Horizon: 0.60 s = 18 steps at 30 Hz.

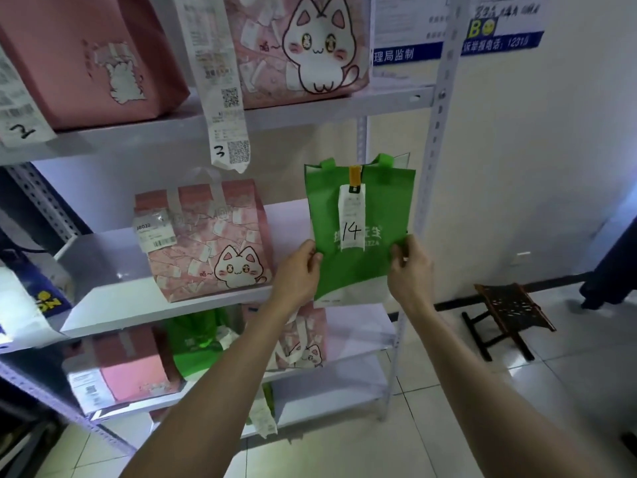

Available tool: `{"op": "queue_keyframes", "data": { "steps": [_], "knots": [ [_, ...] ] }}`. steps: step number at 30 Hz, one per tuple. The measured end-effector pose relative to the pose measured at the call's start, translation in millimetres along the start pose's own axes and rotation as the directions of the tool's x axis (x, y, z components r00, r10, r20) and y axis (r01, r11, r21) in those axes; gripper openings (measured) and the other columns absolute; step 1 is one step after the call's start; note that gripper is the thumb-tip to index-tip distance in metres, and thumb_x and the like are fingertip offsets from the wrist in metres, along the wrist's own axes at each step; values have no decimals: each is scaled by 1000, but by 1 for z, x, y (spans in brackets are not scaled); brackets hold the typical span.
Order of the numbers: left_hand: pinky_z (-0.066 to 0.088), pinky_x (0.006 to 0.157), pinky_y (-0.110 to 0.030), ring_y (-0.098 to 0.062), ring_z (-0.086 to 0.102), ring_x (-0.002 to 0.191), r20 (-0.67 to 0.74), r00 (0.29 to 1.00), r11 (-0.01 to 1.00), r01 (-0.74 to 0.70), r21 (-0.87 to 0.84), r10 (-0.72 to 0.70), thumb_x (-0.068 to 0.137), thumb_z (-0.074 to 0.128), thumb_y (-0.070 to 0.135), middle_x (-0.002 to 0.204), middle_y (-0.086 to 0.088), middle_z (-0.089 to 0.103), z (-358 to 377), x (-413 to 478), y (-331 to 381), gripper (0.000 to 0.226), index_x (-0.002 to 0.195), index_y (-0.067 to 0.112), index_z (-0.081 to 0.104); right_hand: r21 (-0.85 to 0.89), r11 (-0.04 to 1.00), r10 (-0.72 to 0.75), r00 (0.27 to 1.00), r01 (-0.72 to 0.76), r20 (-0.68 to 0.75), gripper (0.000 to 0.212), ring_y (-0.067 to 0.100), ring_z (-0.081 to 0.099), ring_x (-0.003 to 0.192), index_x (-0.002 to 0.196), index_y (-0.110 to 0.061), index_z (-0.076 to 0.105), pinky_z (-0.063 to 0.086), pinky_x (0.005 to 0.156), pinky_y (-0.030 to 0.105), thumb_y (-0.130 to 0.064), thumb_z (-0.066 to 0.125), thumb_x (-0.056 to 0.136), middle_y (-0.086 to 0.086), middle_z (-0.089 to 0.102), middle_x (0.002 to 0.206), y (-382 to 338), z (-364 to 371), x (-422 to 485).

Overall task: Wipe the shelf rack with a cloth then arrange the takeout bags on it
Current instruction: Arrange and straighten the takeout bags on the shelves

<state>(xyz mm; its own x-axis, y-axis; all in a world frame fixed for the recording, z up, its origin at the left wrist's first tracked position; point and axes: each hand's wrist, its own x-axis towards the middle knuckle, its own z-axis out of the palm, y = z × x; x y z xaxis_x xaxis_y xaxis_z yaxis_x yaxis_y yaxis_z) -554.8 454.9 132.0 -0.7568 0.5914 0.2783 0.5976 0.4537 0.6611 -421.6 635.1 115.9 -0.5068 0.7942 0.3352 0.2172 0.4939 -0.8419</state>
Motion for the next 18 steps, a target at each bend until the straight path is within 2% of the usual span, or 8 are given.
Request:
{"op": "queue_keyframes", "data": {
  "steps": [2, 4, 9, 10, 12, 14, 16, 18],
  "knots": [
    [47, 60, -28, -15, 59, 68, -25, 1000, 1000, -15, -7, 14, 114, 52, 23, 83, -1, 66, -1, -12, 3, 16, 98, 22, 55, 14, 1000, -6, 999, 7, -49, 6, 20, 60, 80, 105, -19, 56, 55, 73, 51, -19, 50, 107, -2, 62, 90, 0, -7, -16],
    [54, 64, -33, -17, 61, 69, -53, 998, 999, -22, -38, 20, 113, 52, 25, 84, -3, 67, -7, -26, 2, 16, 98, 22, 54, 42, 998, -40, 995, 44, -87, 8, 20, 57, 74, 103, -16, 55, 52, 67, 51, -17, 48, 108, 0, 60, 85, -8, -12, -34],
    [59, 69, -46, -22, 68, 76, -155, 987, 995, -56, -79, 44, 112, 55, 36, 82, -1, 67, -33, -74, -15, 23, 96, 19, 52, 120, 989, -70, 988, 87, -134, 9, 23, 58, 78, 105, -19, 54, 51, 66, 48, -19, 46, 108, 3, 61, 91, -30, -5, -83],
    [57, 64, -43, -17, 65, 70, -183, 982, 994, -71, -79, 55, 112, 54, 36, 78, 2, 66, -40, -87, -19, 23, 96, 19, 50, 131, 987, -70, 988, 89, -139, 9, 23, 58, 79, 106, -22, 54, 51, 65, 47, -21, 45, 107, 2, 61, 91, -36, -2, -95],
    [41, 51, -31, -4, 51, 54, -255, 965, 994, -84, -66, 65, 113, 54, 32, 67, 9, 55, -58, -117, -30, 22, 96, 20, 47, 164, 981, -85, 987, 106, -135, 9, 21, 57, 77, 105, -23, 54, 48, 63, 40, -21, 45, 108, 0, 59, 88, -51, 5, -126],
    [29, 48, -25, -6, 41, 47, -317, 948, 998, -40, -50, 22, 113, 54, 29, 61, 10, 48, -79, -149, -46, 22, 95, 19, 46, 184, 975, -102, 989, 120, -104, 10, 16, 54, 75, 104, -19, 55, 40, 60, 32, -17, 46, 109, -3, 57, 85, -71, 16, -156],
    [25, 47, -20, -8, 42, 47, -382, 924, 999, 13, -44, -29, 113, 53, 29, 60, 8, 48, -102, -181, -66, 22, 95, 18, 47, 192, 970, -145, 989, 150, -37, 10, 15, 52, 76, 103, -16, 56, 34, 60, 26, -14, 47, 108, -2, 56, 85, -87, 32, -184],
    [28, 46, -19, -6, 44, 49, -432, 897, 995, 81, -55, -97, 113, 53, 27, 63, 7, 52, -124, -207, -84, 20, 96, 18, 48, 206, 963, -187, 981, 174, 46, 10, 13, 51, 77, 101, -14, 55, 36, 62, 28, -13, 48, 108, -1, 57, 87, -103, 53, -205]
  ]
}}
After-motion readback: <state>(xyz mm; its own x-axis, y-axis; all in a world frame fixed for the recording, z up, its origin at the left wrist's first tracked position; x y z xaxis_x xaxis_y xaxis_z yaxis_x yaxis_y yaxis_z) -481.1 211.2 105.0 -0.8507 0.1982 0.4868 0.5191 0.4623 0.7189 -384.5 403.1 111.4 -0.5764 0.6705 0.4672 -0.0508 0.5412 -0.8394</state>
